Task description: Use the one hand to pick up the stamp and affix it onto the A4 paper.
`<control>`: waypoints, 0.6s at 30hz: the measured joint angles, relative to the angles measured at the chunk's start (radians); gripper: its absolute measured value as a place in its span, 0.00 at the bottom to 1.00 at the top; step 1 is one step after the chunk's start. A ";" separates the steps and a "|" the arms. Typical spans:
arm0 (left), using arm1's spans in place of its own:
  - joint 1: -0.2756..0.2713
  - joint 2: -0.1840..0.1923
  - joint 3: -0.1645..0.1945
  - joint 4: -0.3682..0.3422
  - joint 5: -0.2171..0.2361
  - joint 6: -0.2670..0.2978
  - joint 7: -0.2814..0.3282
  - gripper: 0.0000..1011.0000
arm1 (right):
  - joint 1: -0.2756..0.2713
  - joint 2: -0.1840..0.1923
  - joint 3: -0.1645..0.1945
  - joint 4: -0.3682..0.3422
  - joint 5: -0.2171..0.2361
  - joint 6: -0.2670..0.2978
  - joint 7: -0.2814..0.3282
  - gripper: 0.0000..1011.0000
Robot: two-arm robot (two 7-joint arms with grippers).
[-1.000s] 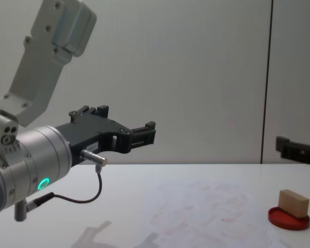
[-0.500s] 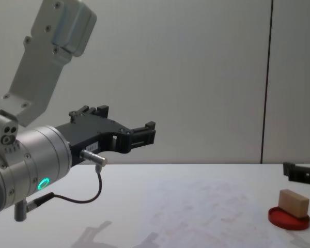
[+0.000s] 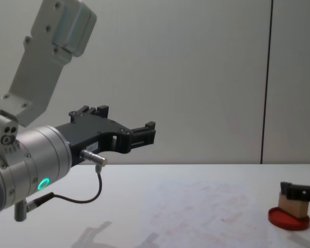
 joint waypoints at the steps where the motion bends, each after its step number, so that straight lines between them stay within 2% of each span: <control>1: 0.000 0.000 0.000 0.000 0.000 0.000 0.000 0.98 | 0.005 -0.002 -0.001 0.008 0.000 0.005 0.003 0.99; 12: 0.000 0.000 0.000 0.000 0.000 0.000 0.000 0.98 | 0.037 -0.019 -0.008 0.066 0.002 0.032 0.011 0.99; 17: 0.000 0.000 0.000 0.000 0.000 0.000 0.000 0.98 | 0.048 -0.025 -0.011 0.085 0.002 0.041 0.012 0.90; 18: 0.000 0.000 0.000 0.000 0.000 0.000 0.000 0.98 | 0.051 -0.027 -0.012 0.089 0.002 0.042 0.012 0.85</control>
